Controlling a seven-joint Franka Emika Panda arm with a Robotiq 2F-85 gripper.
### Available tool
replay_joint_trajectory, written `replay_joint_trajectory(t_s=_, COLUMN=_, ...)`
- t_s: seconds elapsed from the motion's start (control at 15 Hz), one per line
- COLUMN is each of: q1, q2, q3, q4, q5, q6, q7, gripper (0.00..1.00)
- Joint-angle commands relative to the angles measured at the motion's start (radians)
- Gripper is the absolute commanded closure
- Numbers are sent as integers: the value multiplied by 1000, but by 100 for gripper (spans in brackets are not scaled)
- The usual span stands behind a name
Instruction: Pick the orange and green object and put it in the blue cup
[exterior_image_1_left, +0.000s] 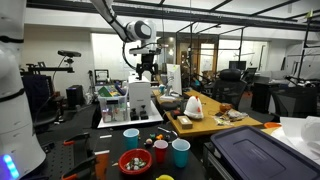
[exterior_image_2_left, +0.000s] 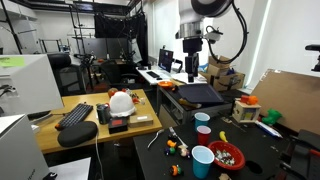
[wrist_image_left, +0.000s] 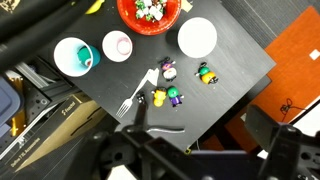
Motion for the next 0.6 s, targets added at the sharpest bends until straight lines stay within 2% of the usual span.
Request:
replay_joint_trajectory(t_s=0.0, q1=20, q2=104, q3=13, q4=61, q5=-56, q6=37, q7=-18, gripper=0)
replay_joint_trajectory(t_s=0.27, q1=33, q2=180, q3=28, q4=71, q5=-92, q6=72, q7=-67, gripper=0)
replay_joint_trajectory(t_s=0.53, q1=29, q2=241, q3=57, q4=68, q5=-68, q6=121, q7=-146, gripper=0)
